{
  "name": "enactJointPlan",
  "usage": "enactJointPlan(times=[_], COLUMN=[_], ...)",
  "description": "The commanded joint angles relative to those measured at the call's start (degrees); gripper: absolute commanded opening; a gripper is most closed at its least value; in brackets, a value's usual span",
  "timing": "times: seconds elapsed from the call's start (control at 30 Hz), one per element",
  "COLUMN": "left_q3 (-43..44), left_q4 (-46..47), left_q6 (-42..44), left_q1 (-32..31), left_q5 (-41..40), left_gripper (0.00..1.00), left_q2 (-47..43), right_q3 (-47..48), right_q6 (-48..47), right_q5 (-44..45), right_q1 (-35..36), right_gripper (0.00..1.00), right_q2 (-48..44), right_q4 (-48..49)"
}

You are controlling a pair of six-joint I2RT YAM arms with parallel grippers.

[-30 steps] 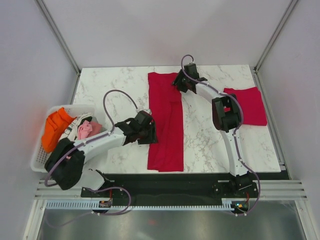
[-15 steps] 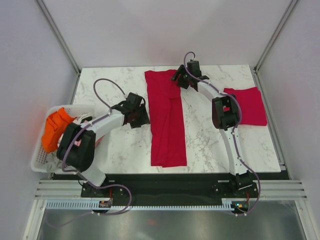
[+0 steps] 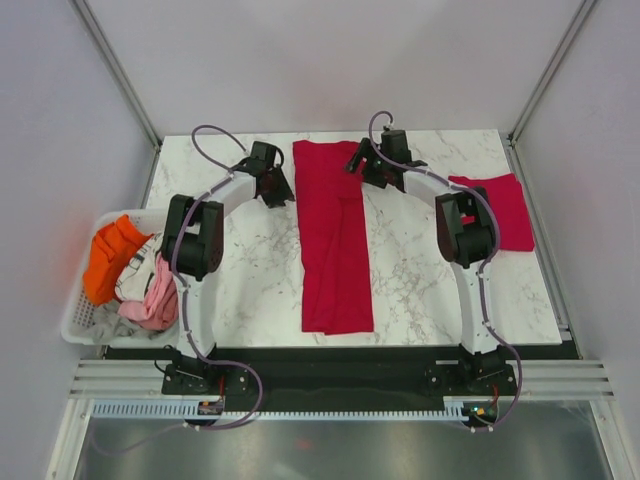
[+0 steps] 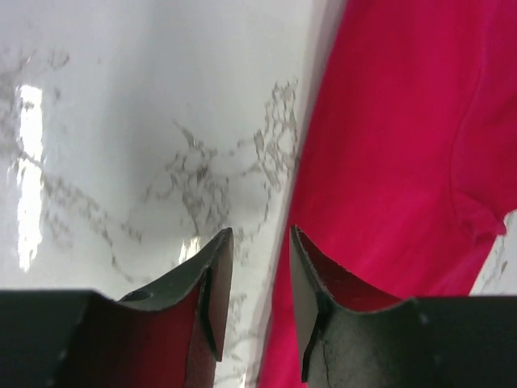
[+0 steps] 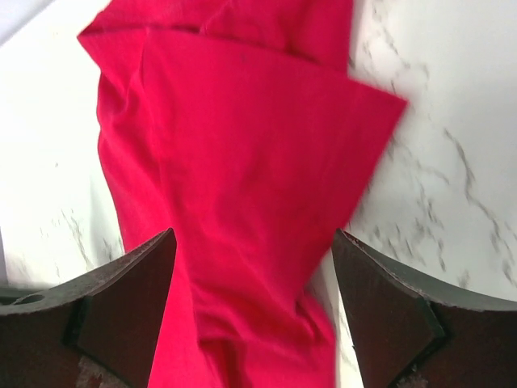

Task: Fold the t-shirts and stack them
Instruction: Fold the tshirt

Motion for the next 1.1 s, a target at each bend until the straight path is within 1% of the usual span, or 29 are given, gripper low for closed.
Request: enactJointPlan(times=[0.0,0.1,0.17,0.2,0.23,0.3,0.37,0.4,0.43,0.5,0.53,0.57,0.6,0.63,0.67,0.7,0.73,0.77,0.8,0.83,0.87,0.9,0.93,0.97,1.0,1.03,1.07], left_q3=[6.8,11.9,15.93,17.26,19.36,20.61,20.88,20.53,18.96,16.41,13.79,12.19,10.61,7.11,5.17,3.06,-1.58,-3.8,-5.82,-9.93,-12.23,-14.43,-18.98,-21.29,-23.75,-28.21,-30.51], left_q4=[-2.36,-3.07,-3.94,-4.3,-4.65,-4.91,-5.35,-5.62,-5.62,-5.53,-5.53,-5.44,-5.44,-4.83,-4.48,-4.04,-2.73,-2.02,-1.75,-1.58,-0.97,-0.7,-0.44,0.52,1.32,1.76,2.29], left_q6=[1.75,1.31,0.96,0.69,0.69,0.43,0.78,1.13,1.48,2.36,2.62,3.06,3.06,2.98,2.8,2.54,2.28,2.19,2.1,2.1,2.1,2.1,1.75,1.57,1.4,1.13,0.61], left_q1=[0.1,0.1,0.1,0.1,0.1,0.1,0.28,0.28,0.36,0.37,0.37,0.37,0.37,0.37,0.28,0.28,0.19,0.1,0.02,-0.51,-0.86,-1.3,-2.26,-2.79,-3.41,-4.28,-4.73], left_q5=[4.5,6.0,6.96,7.4,7.76,7.06,5.4,4.87,4.34,2.23,1.61,0.04,-0.41,-0.41,-0.33,-0.5,-0.07,0.37,0.29,0.29,0.46,0.81,1.25,1.69,2.04,2.31,3.44], left_gripper=[0.41,0.36,0.29,0.24,0.22,0.23,0.35,0.39,0.48,0.54,0.56,0.57,0.58,0.59,0.59,0.6,0.61,0.62,0.63,0.63,0.63,0.63,0.62,0.61,0.61,0.6,0.6], left_q2=[5.36,10.11,13.19,14.16,15.39,15.75,14.53,13.82,12.86,8.82,7.15,5.48,2.07,0.21,-1.55,-5.65,-7.78,-10.15,-12.27,-16.38,-18.42,-20.27,-24.2,-25.98,-28.09,-29.67,-33.26], right_q3=[-4.2,-9.21,-12.38,-13.52,-15.88,-17.83,-20.38,-21.43,-23.1,-24.43,-25.65,-26.45,-27.41,-29.94,-31.71,-33.81,-37.84,-39.36,-40.5,-41.91,-42.18,-42.45,-43.32,-44.11,-44.9,-46.22,-46.84], right_q6=[-4.05,-5.73,-5.47,-5.03,-4.94,-5.03,-5.2,-5.29,-5.81,-6.96,-8.53,-9.33,-10.21,-10.48,-9.87,-9.17,-8.46,-7.67,-7.4,-7.23,-7.23,-6.62,-6.26,-5.56,-4.42,-3.72,-2.75], right_q5=[-1.46,-0.14,-1.1,-1.63,-1.9,-2.77,-3.22,-3.04,-2.69,-0.33,0.99,2.31,4.67,6.0,7.49,8.46,9.69,10.4,11.19,14.42,16.1,18.21,21.27,22.26,22.79,23.49,25.94], right_q1=[-0.47,-0.82,-1.26,-1.61,-1.7,-1.62,-1.62,-1.44,-1.18,0.48,1.28,2.33,4.69,6.02,7.16,9.61,10.85,12.08,15.05,16.91,18.67,22.69,24.73,26.75,30.69,32.64,34.58], right_gripper=[0.86,0.86,0.86,0.86,0.86,0.86,0.84,0.84,0.83,0.83,0.82,0.82,0.82,0.81,0.81,0.8,0.79,0.77,0.76,0.75,0.75,0.74,0.7,0.68,0.67,0.64,0.64], right_q2=[-8.95,-12.48,-13.63,-14.85,-15.56,-17.92,-19.78,-22.14,-23.38,-27.14,-28.39,-29.62,-32.07,-33.4,-34.71,-37.51,-38.93,-40.25,-42.61,-43.51,-44.3,-45.7,-46.32,-46.94,-47.99,-48.43,-48.79], right_q4=[2.38,3.26,3.44,5.88,6.6,7.39,7.57,7.4,6.18,3.89,-0.56,-2.34,-5.32,-6.48,-7.01,-7.28,-7.2,-7.28,-8.41,-9.56,-10.87,-13.67,-14.74,-15.36,-15.8,-16.24,-16.59])
